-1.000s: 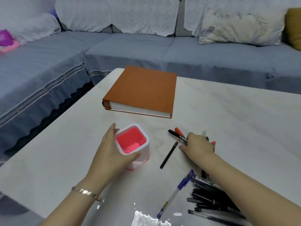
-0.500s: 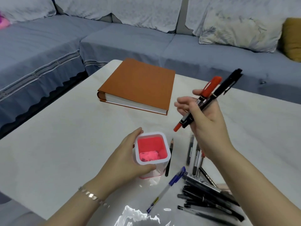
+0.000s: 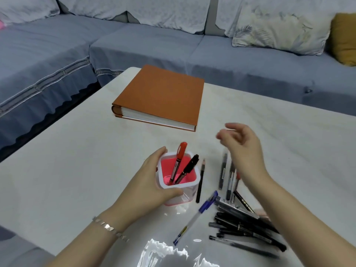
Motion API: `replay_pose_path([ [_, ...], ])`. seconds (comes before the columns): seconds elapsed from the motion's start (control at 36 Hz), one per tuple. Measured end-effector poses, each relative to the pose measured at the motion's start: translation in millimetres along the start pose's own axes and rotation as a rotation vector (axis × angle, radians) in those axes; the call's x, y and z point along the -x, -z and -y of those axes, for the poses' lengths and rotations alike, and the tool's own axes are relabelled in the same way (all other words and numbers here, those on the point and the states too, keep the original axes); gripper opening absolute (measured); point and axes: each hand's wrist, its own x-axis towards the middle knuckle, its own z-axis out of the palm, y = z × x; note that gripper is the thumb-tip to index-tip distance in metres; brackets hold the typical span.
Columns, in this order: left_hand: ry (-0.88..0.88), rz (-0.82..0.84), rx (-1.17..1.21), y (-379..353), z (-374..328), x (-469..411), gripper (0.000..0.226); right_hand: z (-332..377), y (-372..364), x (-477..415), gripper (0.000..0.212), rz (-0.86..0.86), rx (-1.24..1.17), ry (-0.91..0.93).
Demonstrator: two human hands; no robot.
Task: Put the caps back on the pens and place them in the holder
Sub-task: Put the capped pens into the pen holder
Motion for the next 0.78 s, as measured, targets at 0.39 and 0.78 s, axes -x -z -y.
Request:
replay_pose_path([
  [0.39, 0.012, -0.001, 0.017, 3.9, 1.5, 1.8, 0.093, -81.1, -20.7, -2.1, 0.061, 0.296, 1.150, -0.119],
  [0.78, 0.012, -0.024, 0.016, 0.3, -0.1, 1.9, 0.092, -82.8, -31.9, -3.2, 0.035, 0.224, 0.796, -0.160],
])
